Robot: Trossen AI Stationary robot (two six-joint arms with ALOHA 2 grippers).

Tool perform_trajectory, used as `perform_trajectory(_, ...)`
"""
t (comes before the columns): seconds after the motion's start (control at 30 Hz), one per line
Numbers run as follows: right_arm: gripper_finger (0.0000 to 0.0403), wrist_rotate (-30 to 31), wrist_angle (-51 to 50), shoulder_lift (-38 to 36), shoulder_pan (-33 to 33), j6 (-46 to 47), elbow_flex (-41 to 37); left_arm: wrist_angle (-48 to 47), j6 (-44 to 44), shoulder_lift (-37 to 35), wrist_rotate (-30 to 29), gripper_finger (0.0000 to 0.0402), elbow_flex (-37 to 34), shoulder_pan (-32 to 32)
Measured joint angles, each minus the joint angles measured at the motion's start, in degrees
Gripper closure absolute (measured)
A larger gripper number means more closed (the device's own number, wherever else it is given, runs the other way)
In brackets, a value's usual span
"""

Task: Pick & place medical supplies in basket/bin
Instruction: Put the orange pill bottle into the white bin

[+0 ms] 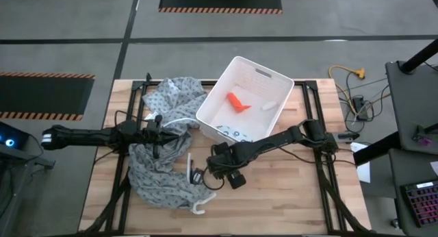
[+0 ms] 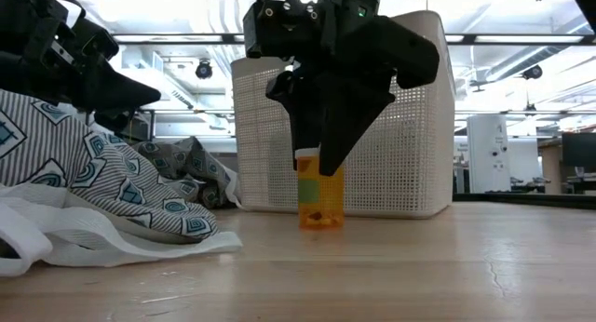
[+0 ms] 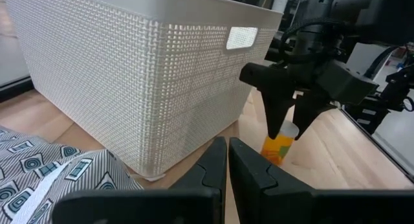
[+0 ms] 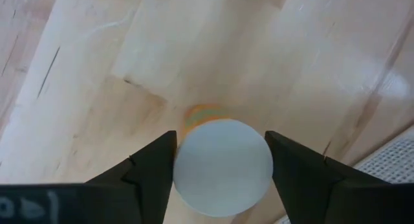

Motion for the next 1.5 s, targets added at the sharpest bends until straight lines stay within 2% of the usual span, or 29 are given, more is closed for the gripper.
perform_trajectory(0.3, 0.0193, -0.3, -0.1, 0.0, 0.0, 1.4, -0.1, 0.0, 0.0, 0.0, 0.0, 0.0402, 0.0, 0.0)
perform_trajectory(0.43, 0.0194, -0.3, -3.2, -0.4, 0.0, 2.2, 2.3, 0.0, 0.0, 0.0, 0.0, 0.0402, 0.0, 0.0)
perform_trajectory(0.67, 0.0195, -0.5, -6.7, -3.3, -0.3, 2.0, 15.0, 0.0, 0.0, 0.0, 0.0, 0.0402, 0.0, 0.0)
perform_trajectory(0.87, 0.0195, -0.3, -6.8, -5.3, -3.6, 4.2, 28.1, 0.0, 0.0, 0.0, 0.0, 0.0402, 0.0, 0.0)
perform_trajectory(1.03, 0.0195, 0.9, -7.5, -7.9, -8.0, 6.8, 34.7, 0.0, 0.0, 0.0, 0.0, 0.0402, 0.0, 0.0)
perform_trajectory(1.2, 0.0195, 5.0, -14.4, -12.3, -15.8, 7.9, 34.1, 0.0, 0.0, 0.0, 0.0, 0.0402, 0.0, 0.0)
perform_trajectory(1.37, 0.0195, 4.8, -24.2, -12.8, -25.7, 10.1, 33.6, 0.0, 0.0, 0.0, 0.0, 0.0402, 0.0, 0.0)
perform_trajectory(1.5, 0.0195, 3.6, -27.0, -11.7, -33.4, 9.6, 31.1, 0.0, 0.0, 0.0, 0.0, 0.0402, 0.0, 0.0)
